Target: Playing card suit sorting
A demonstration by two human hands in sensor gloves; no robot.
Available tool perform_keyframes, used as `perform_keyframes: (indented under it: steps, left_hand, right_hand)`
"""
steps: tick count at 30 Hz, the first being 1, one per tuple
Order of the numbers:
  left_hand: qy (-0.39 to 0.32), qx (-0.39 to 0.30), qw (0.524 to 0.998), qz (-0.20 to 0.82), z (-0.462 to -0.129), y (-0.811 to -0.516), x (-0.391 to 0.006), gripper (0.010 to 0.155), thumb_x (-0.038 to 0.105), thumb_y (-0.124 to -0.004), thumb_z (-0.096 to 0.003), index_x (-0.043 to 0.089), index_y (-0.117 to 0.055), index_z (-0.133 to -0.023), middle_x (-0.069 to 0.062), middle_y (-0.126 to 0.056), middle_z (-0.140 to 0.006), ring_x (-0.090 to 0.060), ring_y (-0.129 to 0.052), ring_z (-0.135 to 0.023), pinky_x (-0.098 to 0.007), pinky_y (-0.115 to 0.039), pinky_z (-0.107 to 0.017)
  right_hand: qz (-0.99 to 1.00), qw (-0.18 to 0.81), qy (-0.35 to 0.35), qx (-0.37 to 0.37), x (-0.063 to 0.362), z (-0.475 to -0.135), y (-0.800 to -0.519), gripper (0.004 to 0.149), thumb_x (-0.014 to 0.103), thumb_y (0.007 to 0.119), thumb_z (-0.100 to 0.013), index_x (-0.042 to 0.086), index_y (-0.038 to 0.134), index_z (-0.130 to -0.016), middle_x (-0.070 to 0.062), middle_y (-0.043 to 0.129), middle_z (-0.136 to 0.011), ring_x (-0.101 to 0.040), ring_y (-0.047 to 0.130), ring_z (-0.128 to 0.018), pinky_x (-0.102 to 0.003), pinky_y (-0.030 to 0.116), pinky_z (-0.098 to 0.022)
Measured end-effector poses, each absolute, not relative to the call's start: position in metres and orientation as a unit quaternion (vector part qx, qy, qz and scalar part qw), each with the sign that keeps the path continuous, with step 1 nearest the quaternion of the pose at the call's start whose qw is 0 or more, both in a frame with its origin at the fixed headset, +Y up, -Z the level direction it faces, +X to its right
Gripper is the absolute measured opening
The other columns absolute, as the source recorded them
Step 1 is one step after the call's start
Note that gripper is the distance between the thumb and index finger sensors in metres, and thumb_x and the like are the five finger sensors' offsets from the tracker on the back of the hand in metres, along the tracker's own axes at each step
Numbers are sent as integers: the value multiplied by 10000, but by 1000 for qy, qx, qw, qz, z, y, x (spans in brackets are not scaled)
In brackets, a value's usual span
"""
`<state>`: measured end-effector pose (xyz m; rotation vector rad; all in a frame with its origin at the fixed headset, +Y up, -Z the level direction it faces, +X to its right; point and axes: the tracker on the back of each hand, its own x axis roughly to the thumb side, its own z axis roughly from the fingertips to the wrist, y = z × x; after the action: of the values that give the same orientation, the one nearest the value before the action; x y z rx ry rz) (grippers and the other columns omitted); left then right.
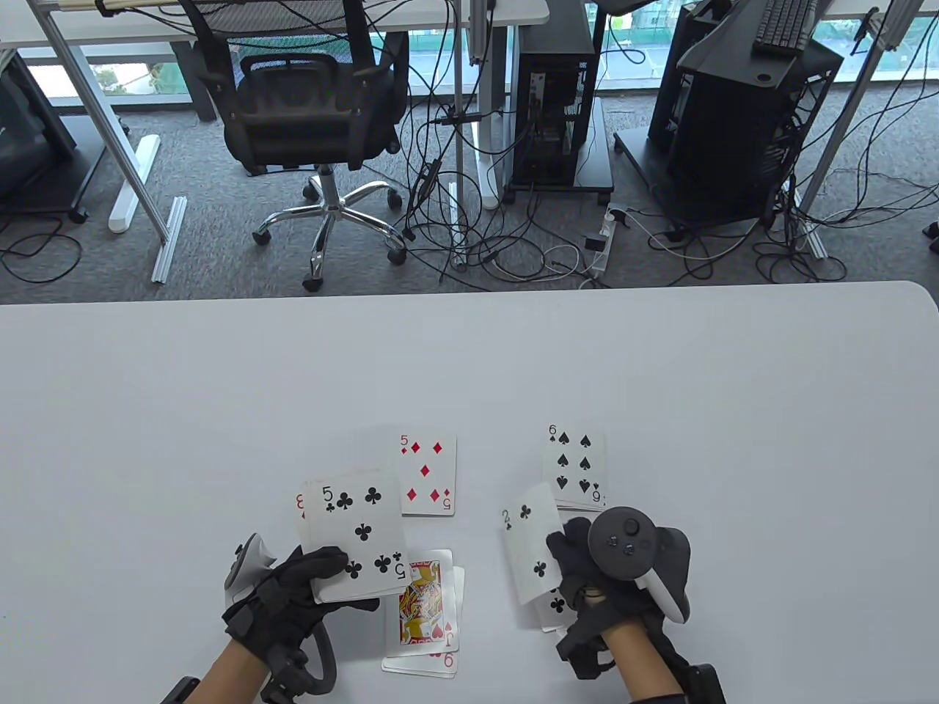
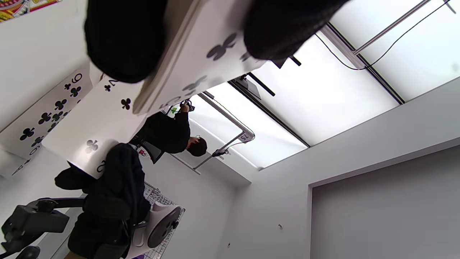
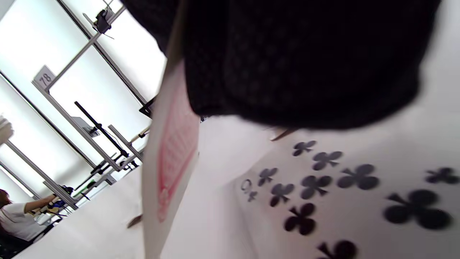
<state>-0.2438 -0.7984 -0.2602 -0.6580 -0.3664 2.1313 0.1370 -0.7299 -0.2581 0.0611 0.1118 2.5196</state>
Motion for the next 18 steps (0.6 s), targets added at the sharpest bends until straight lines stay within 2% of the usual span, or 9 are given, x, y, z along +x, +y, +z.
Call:
perform_keyframes:
  steps: [6, 11, 18]
  left_hand:
    - [-143, -264, 429, 852, -260, -798, -244, 611, 347, -751, -598, 221, -418, -1095, -89, -604, -1109, -369, -789, -929, -432, -851, -525]
    - [-140, -265, 430, 852, -259, -798, -243, 611, 346, -750, -599, 218, -418, -1096, -91, -604, -1110, -369, -787, -930, -433, -850, -525]
    - [-139, -266, 431, 851, -259, -798, -243, 611, 346, -750, -599, 217, -417, -1096, -89, -604, -1110, -368, -788, -930, -434, -850, -524]
  right_hand:
    - [991, 87, 102, 6, 141, -248, -758, 487, 232, 708, -518, -202, 710, -739, -123, 945, -336, -226, 941, -58, -488, 841, -286]
    - [993, 9, 116, 13, 135, -244, -769, 517, 268, 707, -524, -201, 711, -741, -125, 940, -340, -240, 942, -71, -497, 835, -296]
    - [988, -67, 141, 5, 127, -244, -769, 557, 323, 677, -538, -192, 721, -743, -127, 945, -348, -245, 943, -77, -500, 833, -304]
